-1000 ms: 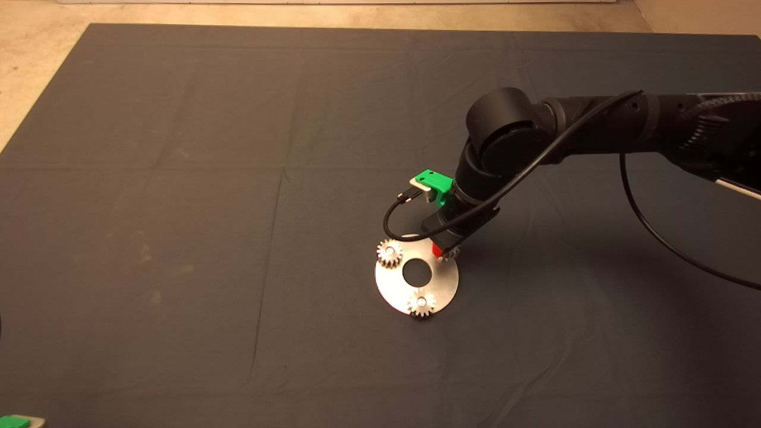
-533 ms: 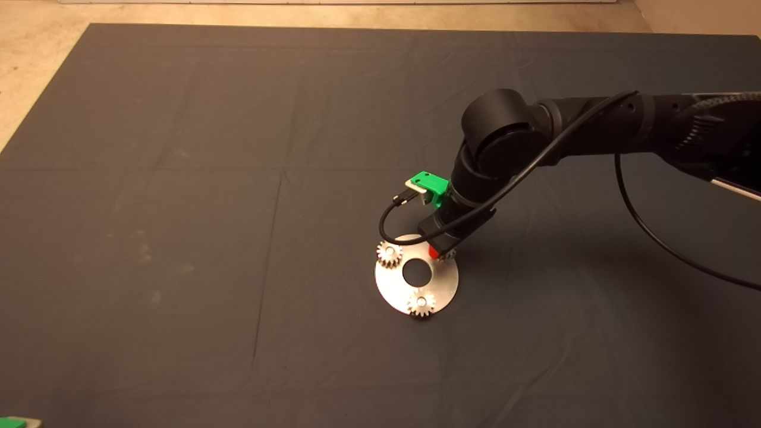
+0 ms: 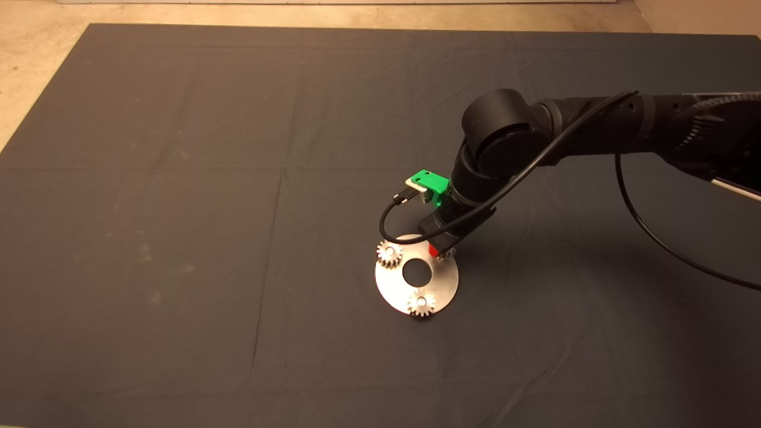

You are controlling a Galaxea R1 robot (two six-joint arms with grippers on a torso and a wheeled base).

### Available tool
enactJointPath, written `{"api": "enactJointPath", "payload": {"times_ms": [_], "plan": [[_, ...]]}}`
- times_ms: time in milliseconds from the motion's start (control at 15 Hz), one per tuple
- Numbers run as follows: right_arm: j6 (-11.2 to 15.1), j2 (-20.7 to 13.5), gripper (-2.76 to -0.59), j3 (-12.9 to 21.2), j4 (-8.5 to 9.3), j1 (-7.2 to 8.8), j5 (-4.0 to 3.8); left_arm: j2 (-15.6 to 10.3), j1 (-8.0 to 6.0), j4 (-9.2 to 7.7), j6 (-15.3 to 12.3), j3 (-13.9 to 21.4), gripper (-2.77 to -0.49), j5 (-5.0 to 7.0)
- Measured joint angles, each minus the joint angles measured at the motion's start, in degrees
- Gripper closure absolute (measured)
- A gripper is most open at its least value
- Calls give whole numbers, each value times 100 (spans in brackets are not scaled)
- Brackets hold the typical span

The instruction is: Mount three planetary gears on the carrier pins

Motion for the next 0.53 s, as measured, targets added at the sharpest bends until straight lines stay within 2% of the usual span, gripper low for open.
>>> {"api": "enactJointPath", "payload": {"times_ms": [533], "plan": [[0, -1, -104, 0, -33, 45, 0, -45, 1, -2, 49, 0, -204, -1]]}}
